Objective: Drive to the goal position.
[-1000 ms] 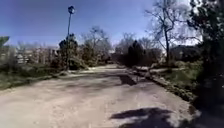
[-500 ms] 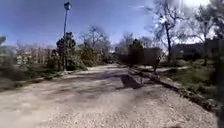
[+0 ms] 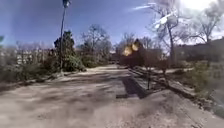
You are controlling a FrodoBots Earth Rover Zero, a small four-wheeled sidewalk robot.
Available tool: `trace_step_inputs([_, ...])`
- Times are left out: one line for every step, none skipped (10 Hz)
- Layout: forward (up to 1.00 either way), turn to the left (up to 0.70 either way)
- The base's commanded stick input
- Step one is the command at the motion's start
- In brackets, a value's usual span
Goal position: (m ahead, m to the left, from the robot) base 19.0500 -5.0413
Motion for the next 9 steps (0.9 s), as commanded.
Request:
trace_step_inputs([1.00, 0.00])
trace_step_inputs([1.00, 0.00])
trace_step_inputs([1.00, 0.00])
trace_step_inputs([1.00, 0.00])
trace_step_inputs([1.00, 0.00])
trace_step_inputs([1.00, 0.00])
trace_step_inputs([1.00, 0.00])
trace_step_inputs([1.00, 0.00])
trace_step_inputs([1.00, 0.00])
